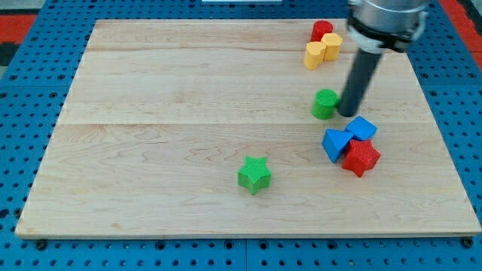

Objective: Move green circle away from the blue cube

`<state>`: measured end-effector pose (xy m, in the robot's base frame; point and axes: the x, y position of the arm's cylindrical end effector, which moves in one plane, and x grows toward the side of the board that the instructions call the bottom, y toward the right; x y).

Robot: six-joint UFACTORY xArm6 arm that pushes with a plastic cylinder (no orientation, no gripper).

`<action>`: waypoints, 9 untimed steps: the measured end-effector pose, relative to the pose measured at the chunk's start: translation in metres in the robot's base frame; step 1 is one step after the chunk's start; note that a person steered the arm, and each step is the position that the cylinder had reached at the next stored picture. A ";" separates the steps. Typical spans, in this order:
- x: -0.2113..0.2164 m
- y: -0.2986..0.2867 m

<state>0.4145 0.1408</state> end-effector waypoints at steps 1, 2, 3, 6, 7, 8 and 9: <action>-0.043 -0.056; -0.036 -0.088; -0.009 -0.090; -0.105 -0.142; -0.109 -0.181; -0.110 -0.186; -0.128 -0.209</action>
<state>0.2869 -0.0682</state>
